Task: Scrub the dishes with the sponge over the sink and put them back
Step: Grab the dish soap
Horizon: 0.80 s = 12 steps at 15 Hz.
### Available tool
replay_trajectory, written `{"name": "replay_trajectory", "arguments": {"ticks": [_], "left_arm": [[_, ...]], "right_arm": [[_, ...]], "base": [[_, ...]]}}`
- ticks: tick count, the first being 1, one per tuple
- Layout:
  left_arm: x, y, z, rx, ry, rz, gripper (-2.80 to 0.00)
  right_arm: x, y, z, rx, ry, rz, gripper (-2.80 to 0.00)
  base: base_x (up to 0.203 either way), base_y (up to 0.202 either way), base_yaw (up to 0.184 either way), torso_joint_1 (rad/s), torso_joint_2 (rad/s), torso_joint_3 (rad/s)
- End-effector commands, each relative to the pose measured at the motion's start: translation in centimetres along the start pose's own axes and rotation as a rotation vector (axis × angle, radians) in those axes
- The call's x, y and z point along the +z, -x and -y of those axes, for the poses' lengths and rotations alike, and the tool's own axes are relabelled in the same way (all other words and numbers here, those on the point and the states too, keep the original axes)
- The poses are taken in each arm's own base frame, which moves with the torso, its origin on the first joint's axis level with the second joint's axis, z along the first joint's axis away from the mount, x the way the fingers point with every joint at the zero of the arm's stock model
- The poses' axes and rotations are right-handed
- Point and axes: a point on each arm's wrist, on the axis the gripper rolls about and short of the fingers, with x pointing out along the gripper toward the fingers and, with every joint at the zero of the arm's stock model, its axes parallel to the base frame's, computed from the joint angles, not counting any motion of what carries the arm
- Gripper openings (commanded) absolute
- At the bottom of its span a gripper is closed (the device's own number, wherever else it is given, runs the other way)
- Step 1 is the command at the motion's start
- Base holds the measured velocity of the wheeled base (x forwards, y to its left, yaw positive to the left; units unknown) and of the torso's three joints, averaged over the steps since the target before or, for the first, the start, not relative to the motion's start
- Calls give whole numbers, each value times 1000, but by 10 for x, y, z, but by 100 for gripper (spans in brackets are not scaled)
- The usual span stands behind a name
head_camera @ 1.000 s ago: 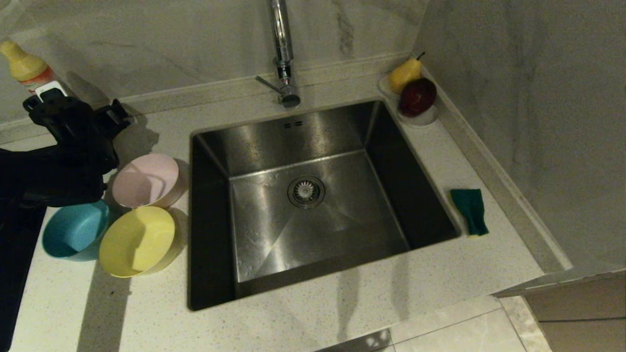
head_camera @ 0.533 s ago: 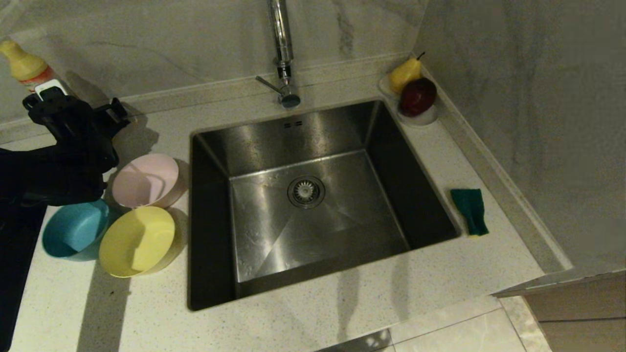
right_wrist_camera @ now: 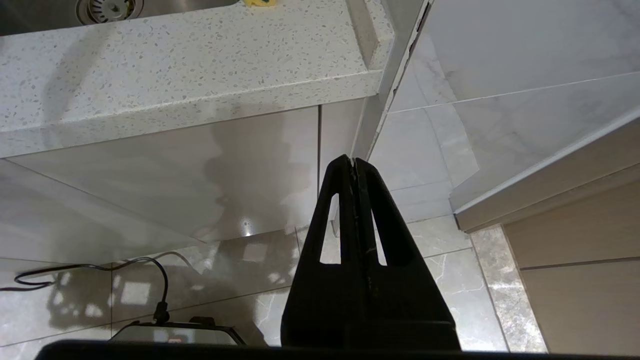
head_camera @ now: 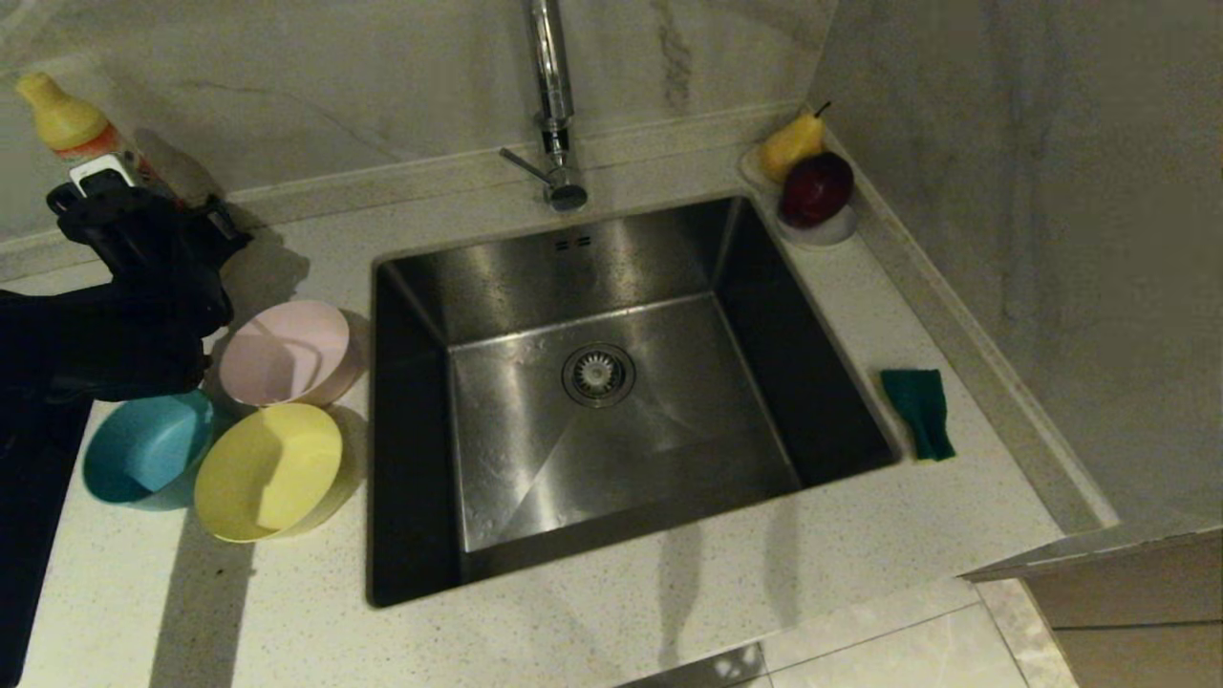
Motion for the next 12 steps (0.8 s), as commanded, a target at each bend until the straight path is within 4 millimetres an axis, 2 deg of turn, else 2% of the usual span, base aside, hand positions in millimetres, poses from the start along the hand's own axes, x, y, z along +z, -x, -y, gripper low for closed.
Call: {"name": "replay_trajectory", "arguments": {"ticks": [1,5,9,12], "left_arm": [[-2,-1,0,1,2,4,-280],[6,-5,-1,5,11,30,-280],[42,-5,-3,19,26,75,-280],[81,3,-2,23,38,100,-280]], "right_arm": [[0,0,0,0,0,0,-280],[0,0,0,0,0,-2,-280],[0,0,0,0,0,-2,-280],[0,0,0,0,0,-2,-280]], "base": [[0,0,0,0,0,0],[0,0,0,0,0,0],[0,0,0,0,0,0],[0,0,0,0,0,0]]}}
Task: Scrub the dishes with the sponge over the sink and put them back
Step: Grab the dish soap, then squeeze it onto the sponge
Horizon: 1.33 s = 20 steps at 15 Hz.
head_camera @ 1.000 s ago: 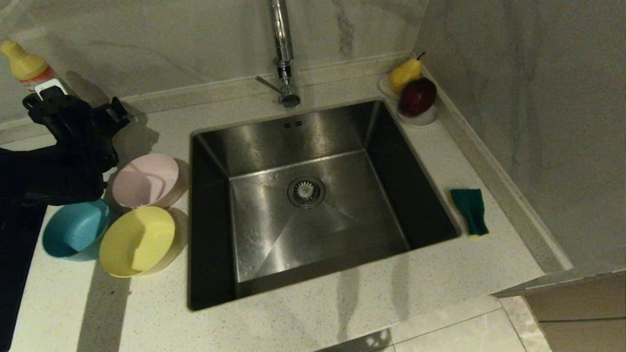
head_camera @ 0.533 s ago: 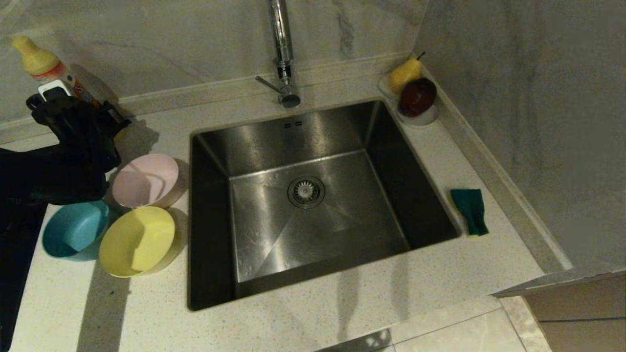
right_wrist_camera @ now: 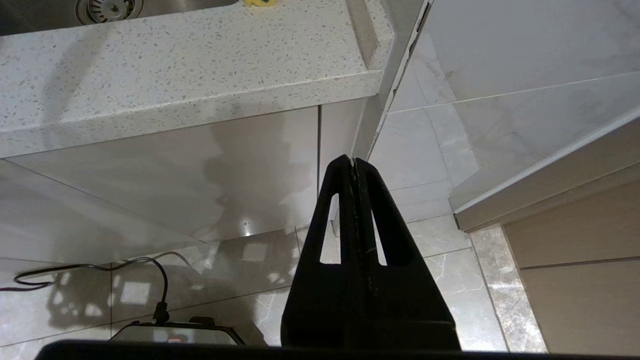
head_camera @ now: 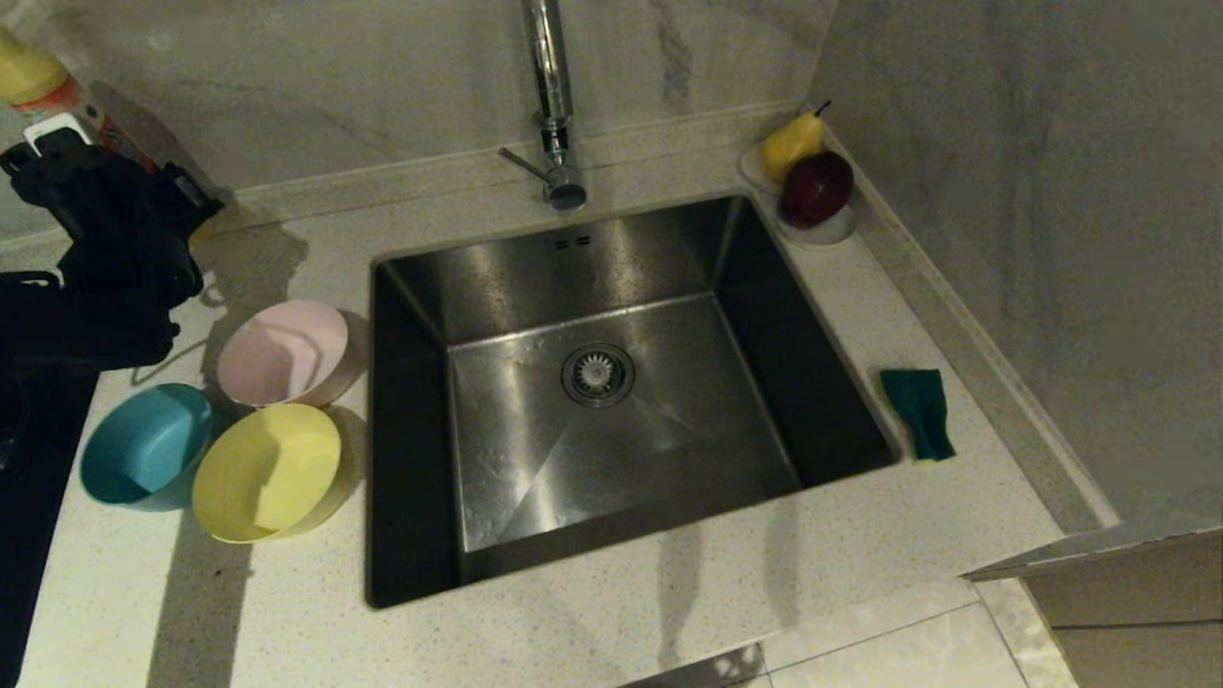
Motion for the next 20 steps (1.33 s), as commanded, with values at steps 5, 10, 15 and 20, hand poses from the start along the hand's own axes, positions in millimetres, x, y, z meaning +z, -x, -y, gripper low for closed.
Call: {"name": "replay_trajectory", "arguments": {"ticks": [5,10,15,20], "left_arm": [[108,30,2,17,41,26,-280],[170,82,-1,-1,61,-43,-280],[221,174,21,-201,38,-108,-280],[244,255,15,-464,-119,-113,-280]], "right_arm": [[0,0,0,0,-1,-2,-280],[0,0,0,-1,0,-1,-280],[0,0,0,-1,-1,-1,-280],[0,0,0,1,0,-1,-280]], "base": [[0,0,0,0,0,0],[0,0,0,0,0,0],[0,0,0,0,0,0],[0,0,0,0,0,0]]}}
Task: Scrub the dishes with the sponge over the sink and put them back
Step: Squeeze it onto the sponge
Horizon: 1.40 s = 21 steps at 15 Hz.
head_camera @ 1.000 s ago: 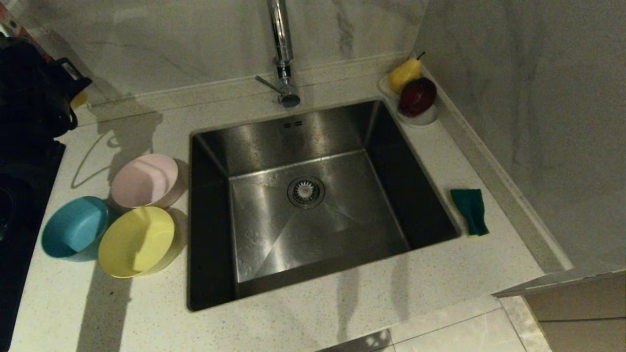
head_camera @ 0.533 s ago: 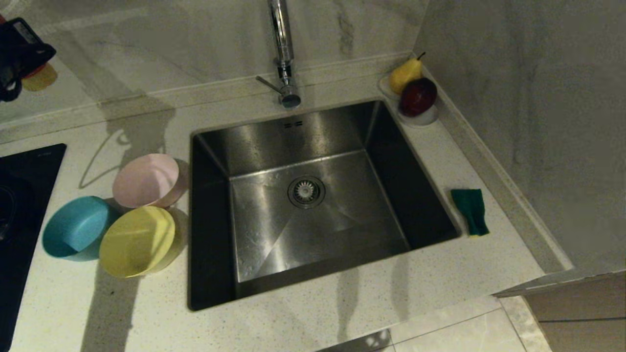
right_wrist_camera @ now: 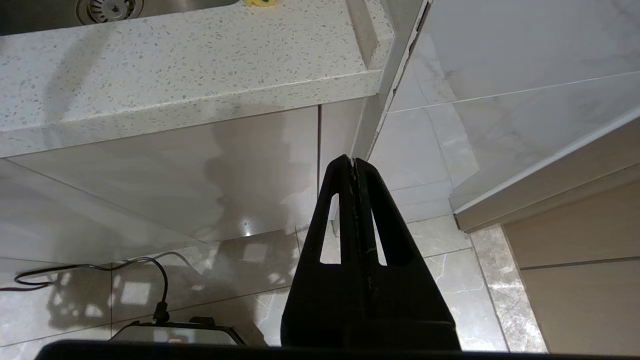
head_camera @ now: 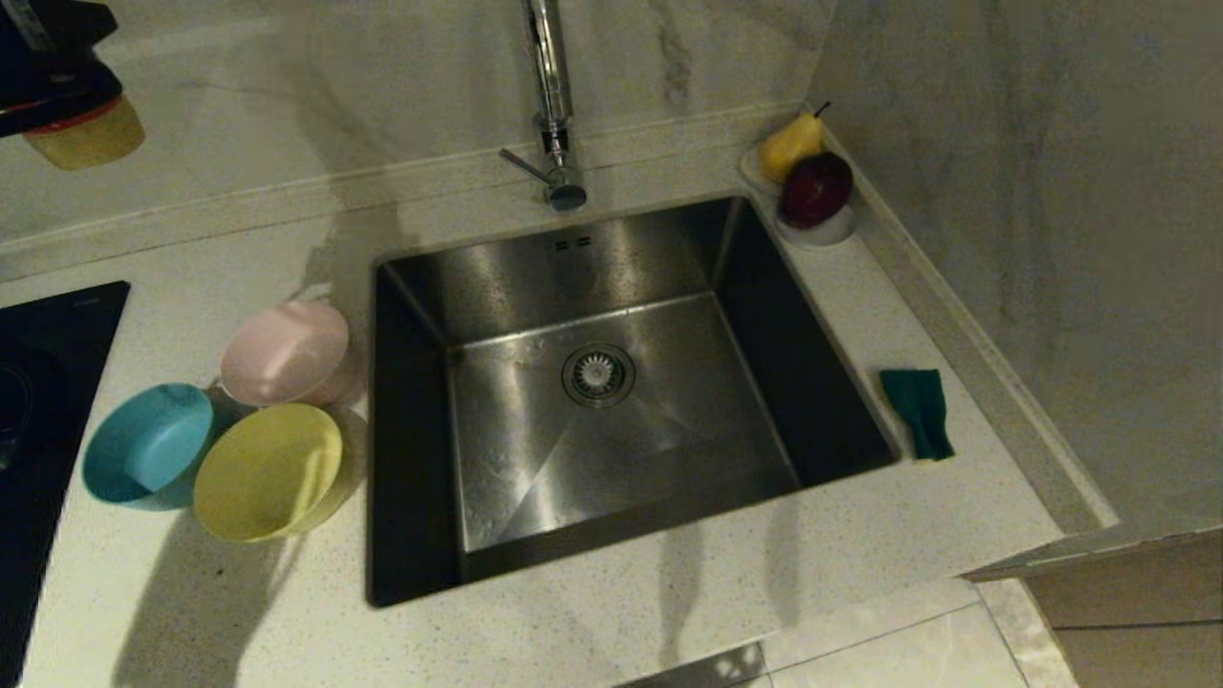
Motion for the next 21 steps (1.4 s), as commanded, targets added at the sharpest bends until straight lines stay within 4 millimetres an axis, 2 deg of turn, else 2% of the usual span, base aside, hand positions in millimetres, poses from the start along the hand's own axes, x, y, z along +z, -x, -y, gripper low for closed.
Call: {"name": "replay_trajectory", "arguments": {"ticks": [1,5,9,13,16,21], "left_arm": [[18,52,-4,-113,-62,69,-280],[12,90,-10,-286,-219,116,-280],[12,96,-12,-375,-331,164,-280],[5,81,2,-421,-455,154,-280],[-4,67,23,-494,-459,128,-280],[-3,43,63,-577,-506,147,-280]], "right_arm": [[0,0,0,0,0,-1,-280],[0,0,0,-1,-1,-1,-280],[0,0,0,0,-1,-1,-280],[0,0,0,0,-1,-2,-280],[0,0,0,0,0,-2,-280],[0,0,0,0,-1,-2,-280]], "base": [[0,0,0,0,0,0],[0,0,0,0,0,0],[0,0,0,0,0,0],[0,0,0,0,0,0],[0,0,0,0,0,0],[0,0,0,0,0,0]]}}
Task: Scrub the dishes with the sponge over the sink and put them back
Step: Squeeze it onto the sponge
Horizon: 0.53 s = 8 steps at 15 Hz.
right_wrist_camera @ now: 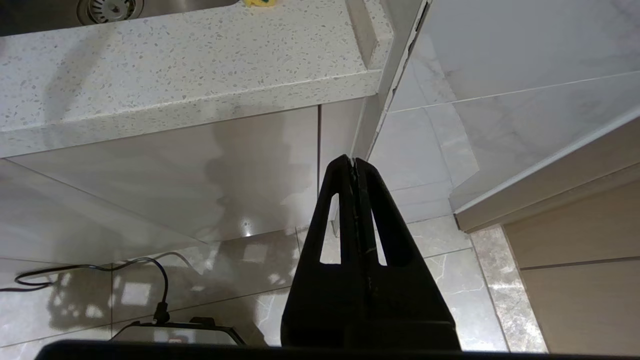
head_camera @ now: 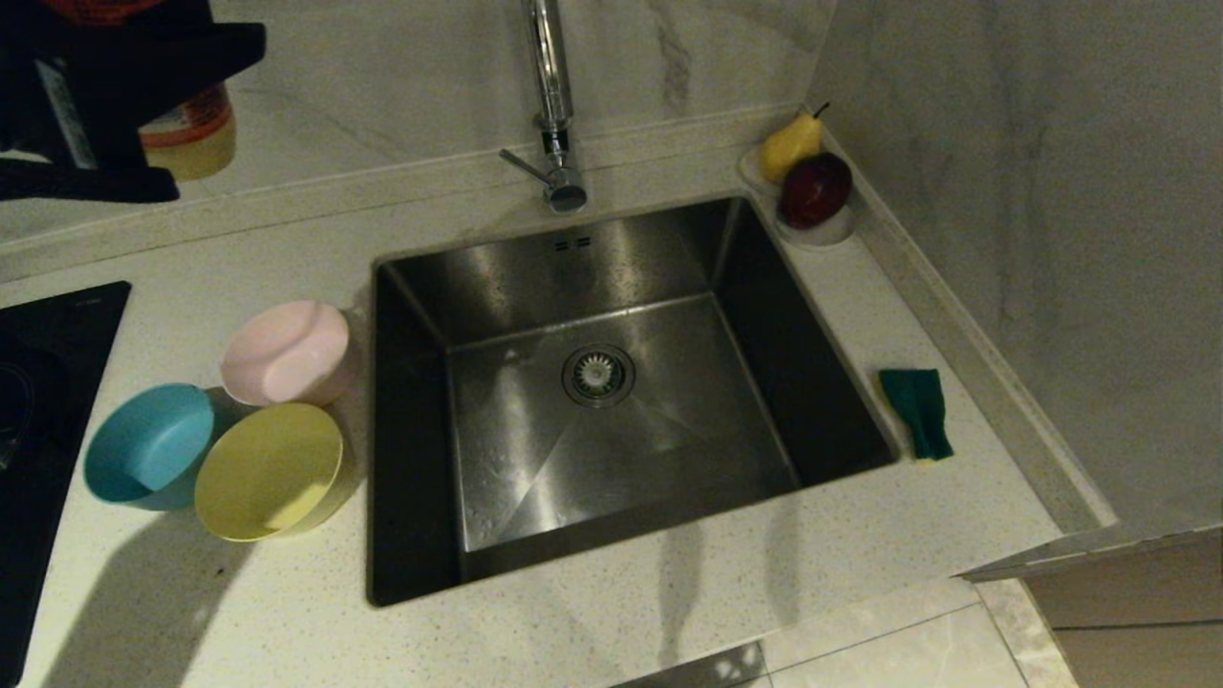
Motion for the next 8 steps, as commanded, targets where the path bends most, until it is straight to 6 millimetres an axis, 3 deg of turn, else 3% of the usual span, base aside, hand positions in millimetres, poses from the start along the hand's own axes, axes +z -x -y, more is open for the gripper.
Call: {"name": "replay_trajectory", "arguments": {"ticks": [1,8], "left_arm": [[-2,-30,22,-77,-27,-12,-280],[15,-46,66,-171,-81,-7,-280]], "right_arm": [[0,0,0,1,0,-2,-280],[0,0,0,1,0,-2,-280]], "base": [[0,0,0,0,0,0],[0,0,0,0,0,0]]}}
